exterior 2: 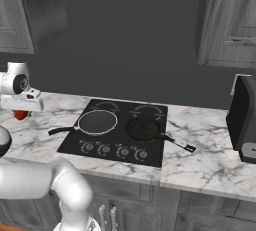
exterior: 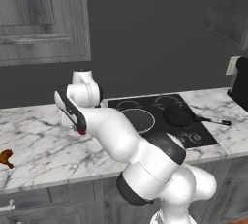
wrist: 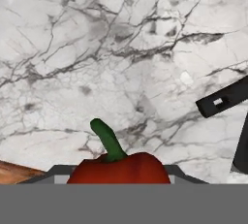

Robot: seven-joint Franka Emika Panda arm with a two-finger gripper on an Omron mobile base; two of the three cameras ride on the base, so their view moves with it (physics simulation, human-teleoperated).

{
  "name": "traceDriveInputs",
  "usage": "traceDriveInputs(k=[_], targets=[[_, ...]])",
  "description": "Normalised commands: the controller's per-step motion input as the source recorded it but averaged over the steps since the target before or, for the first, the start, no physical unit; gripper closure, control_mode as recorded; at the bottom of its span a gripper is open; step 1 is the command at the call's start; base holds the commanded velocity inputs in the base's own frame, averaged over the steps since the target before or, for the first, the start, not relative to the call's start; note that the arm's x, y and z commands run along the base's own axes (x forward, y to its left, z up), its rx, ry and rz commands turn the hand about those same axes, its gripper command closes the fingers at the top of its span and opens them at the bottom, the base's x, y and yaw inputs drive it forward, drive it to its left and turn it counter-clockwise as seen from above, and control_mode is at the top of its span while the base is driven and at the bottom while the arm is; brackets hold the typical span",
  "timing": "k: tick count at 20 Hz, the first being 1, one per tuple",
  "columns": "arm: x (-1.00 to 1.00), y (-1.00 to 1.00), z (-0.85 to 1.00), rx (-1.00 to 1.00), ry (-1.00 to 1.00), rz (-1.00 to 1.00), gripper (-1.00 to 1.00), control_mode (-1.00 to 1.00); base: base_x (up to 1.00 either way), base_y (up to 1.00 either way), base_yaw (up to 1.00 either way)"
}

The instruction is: Place both pans onto different burners. Then place the bell pepper and the chicken drumstick on different pans.

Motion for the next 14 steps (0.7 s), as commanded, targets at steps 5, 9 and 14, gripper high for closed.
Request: traceDriveInputs(k=[5, 9, 14], targets=[[-0.14, -0.62, 0.08, 0.0, -0.17, 0.01, 1.0, -1.0, 0.0, 0.0, 0.0], [-0.25, -0.59, 0.07, 0.0, -0.2, 0.0, 1.0, -1.0, 0.0, 0.0, 0.0], [-0.09, -0.65, 0.23, 0.01, -0.05, 0.0, 1.0, -1.0, 0.0, 0.0, 0.0]])
